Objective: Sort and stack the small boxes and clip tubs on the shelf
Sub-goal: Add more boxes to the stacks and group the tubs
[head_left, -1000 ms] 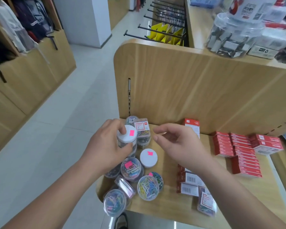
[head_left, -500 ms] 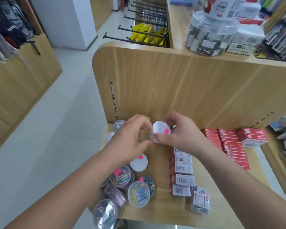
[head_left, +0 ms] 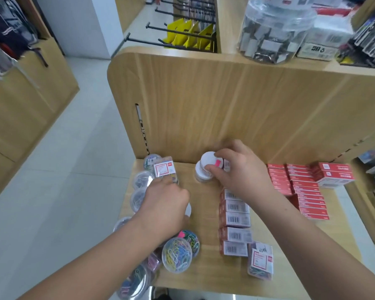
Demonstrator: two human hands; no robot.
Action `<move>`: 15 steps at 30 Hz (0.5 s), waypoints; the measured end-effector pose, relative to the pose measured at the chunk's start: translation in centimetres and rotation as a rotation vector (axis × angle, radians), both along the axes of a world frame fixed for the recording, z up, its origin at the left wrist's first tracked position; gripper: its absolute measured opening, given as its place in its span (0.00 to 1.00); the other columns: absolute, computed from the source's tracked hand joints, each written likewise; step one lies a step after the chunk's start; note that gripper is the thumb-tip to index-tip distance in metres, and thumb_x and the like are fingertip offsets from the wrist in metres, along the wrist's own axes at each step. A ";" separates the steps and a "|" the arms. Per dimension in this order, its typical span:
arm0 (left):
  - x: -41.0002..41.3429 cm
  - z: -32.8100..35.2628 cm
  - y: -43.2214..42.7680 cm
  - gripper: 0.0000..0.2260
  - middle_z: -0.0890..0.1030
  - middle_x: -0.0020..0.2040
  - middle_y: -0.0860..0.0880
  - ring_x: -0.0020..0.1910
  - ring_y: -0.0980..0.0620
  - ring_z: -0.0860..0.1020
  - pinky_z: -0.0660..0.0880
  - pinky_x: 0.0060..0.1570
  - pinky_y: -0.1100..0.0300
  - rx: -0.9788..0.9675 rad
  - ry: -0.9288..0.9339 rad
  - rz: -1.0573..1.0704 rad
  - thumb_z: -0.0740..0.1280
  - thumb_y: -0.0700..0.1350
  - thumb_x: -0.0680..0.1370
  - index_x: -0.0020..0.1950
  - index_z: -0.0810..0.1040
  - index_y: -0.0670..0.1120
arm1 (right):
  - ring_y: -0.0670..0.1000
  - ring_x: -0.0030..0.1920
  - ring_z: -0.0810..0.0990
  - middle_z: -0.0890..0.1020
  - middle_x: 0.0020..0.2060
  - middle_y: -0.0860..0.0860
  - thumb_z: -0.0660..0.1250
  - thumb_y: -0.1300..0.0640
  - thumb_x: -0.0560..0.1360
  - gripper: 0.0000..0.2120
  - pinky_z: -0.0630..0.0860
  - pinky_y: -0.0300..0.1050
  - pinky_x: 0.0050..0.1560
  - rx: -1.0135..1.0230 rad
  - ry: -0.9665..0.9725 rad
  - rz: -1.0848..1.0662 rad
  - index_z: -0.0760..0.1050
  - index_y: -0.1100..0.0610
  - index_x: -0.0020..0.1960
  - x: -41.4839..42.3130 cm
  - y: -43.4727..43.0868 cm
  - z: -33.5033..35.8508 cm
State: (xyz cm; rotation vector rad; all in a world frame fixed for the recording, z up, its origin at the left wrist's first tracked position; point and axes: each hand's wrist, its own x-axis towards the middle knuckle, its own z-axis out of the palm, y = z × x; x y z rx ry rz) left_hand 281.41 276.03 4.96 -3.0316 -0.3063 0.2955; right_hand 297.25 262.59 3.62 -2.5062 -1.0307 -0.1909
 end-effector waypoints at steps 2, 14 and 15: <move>0.6 -0.5 -0.2 0.14 0.82 0.48 0.48 0.58 0.45 0.74 0.68 0.53 0.54 -0.008 -0.001 -0.023 0.68 0.57 0.74 0.52 0.82 0.49 | 0.56 0.46 0.79 0.80 0.44 0.49 0.74 0.44 0.73 0.13 0.74 0.47 0.39 0.043 -0.023 -0.022 0.84 0.52 0.52 -0.3 -1.0 0.2; 4.9 -3.1 -0.3 0.14 0.84 0.43 0.54 0.49 0.47 0.76 0.72 0.48 0.53 -0.274 -0.345 -0.110 0.69 0.61 0.73 0.47 0.85 0.52 | 0.59 0.53 0.81 0.85 0.49 0.51 0.65 0.51 0.75 0.12 0.78 0.54 0.53 -0.040 -0.015 0.090 0.84 0.55 0.51 -0.9 -2.1 0.3; 4.4 -2.9 0.3 0.16 0.83 0.43 0.55 0.47 0.48 0.75 0.72 0.47 0.53 -0.290 -0.375 -0.089 0.66 0.63 0.72 0.45 0.84 0.52 | 0.59 0.53 0.81 0.84 0.49 0.52 0.64 0.49 0.75 0.14 0.77 0.54 0.55 -0.080 -0.043 0.107 0.84 0.56 0.48 -0.9 -1.6 0.1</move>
